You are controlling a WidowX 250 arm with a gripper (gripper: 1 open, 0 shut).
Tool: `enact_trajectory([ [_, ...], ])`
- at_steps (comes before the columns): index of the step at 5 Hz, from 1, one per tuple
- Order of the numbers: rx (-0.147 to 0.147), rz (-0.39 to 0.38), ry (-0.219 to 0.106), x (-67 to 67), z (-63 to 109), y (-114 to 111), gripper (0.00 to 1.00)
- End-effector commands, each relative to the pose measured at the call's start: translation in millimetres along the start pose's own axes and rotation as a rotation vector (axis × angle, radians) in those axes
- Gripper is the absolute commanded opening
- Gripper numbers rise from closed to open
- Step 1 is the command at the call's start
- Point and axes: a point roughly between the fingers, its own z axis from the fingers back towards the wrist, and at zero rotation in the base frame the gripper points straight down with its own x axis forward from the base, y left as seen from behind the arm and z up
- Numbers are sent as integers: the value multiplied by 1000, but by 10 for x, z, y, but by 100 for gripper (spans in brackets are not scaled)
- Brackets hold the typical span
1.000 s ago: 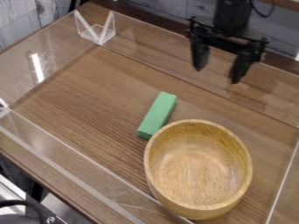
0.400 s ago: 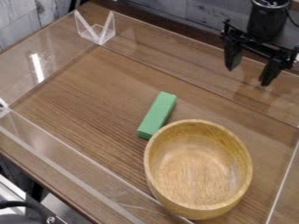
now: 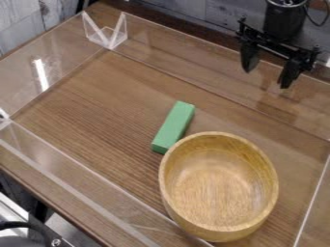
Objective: Put the green block in the brown bowl
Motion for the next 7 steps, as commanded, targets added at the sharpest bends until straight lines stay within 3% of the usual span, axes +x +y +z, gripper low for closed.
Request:
enact_trajectory([
  [1,6,12,-61,82,94,87,100],
  [7,10,53,-140,64,16,208,100],
])
